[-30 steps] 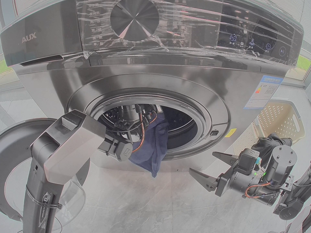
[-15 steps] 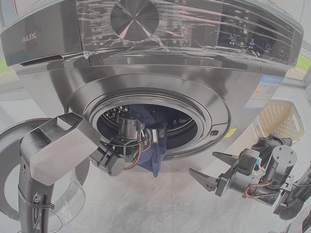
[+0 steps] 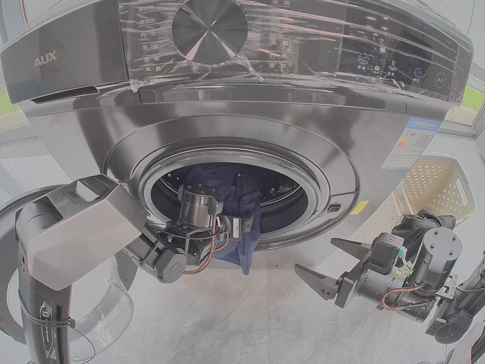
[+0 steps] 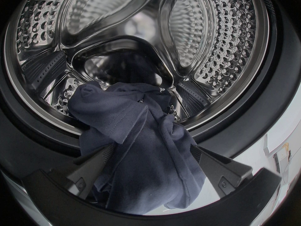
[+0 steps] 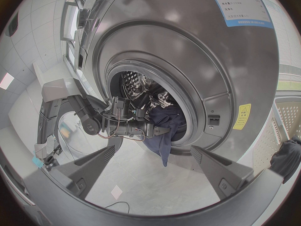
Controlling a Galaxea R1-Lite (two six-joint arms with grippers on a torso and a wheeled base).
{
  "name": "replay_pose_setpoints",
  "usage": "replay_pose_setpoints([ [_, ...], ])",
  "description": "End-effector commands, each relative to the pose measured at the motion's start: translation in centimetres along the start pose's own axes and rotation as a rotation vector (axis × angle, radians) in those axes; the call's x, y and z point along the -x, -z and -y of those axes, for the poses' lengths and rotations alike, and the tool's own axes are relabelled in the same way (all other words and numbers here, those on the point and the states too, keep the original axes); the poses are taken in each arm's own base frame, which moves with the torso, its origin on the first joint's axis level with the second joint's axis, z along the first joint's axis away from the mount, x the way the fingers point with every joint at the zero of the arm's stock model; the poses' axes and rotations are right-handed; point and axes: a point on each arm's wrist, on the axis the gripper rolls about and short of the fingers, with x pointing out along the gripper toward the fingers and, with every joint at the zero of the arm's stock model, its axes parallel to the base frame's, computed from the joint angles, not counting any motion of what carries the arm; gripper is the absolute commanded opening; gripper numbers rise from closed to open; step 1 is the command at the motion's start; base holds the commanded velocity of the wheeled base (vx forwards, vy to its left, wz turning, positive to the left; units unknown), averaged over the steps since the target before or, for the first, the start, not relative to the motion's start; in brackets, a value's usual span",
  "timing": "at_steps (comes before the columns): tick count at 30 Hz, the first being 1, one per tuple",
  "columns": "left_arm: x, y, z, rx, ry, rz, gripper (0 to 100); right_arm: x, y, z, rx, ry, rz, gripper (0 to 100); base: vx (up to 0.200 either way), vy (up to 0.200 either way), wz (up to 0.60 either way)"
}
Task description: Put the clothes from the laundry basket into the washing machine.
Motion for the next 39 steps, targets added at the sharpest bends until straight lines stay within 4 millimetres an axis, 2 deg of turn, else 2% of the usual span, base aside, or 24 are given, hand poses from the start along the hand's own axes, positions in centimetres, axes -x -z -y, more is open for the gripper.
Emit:
replay_pose_setpoints([
  [1, -0.3, 0.3, -0.8, -0.001, -0.042, -0.01, 100, -0.1, 0.1, 0.0, 0.0, -0.001, -0.004, 100, 0.0, 0.0, 0.0],
  [10, -1.0, 1.0, -1.2, -0.011, -0.063, -0.026, 100, -0.1, 0.3, 0.0, -0.001, -0.001, -0.012, 100, 0.0, 0.0, 0.0],
  [11, -1.0, 1.0, -1.2, -0.011, -0.063, -0.026, 0, -0.1, 0.3, 0.0, -0.001, 0.0, -0.011, 100, 0.0, 0.0, 0.0],
  [17, -1.1, 0.5, -0.8, 0.002, -0.045, -0.001, 0, -0.2, 0.3, 0.0, 0.0, -0.001, -0.013, 100, 0.0, 0.0, 0.0],
  [33, -2.0, -4.9, 1.2, 0.202, 0.051, 0.229, 0, -0.2, 0.3, 0.0, -0.001, -0.001, -0.013, 100, 0.0, 0.0, 0.0],
  [37, -2.7, -5.3, 1.4, 0.208, 0.072, 0.286, 0, -0.2, 0.3, 0.0, -0.001, -0.001, -0.013, 100, 0.0, 0.0, 0.0],
  [39, -3.7, -5.4, 1.4, 0.217, 0.081, 0.341, 0, -0.2, 0.3, 0.0, -0.002, 0.001, -0.013, 100, 0.0, 0.0, 0.0],
])
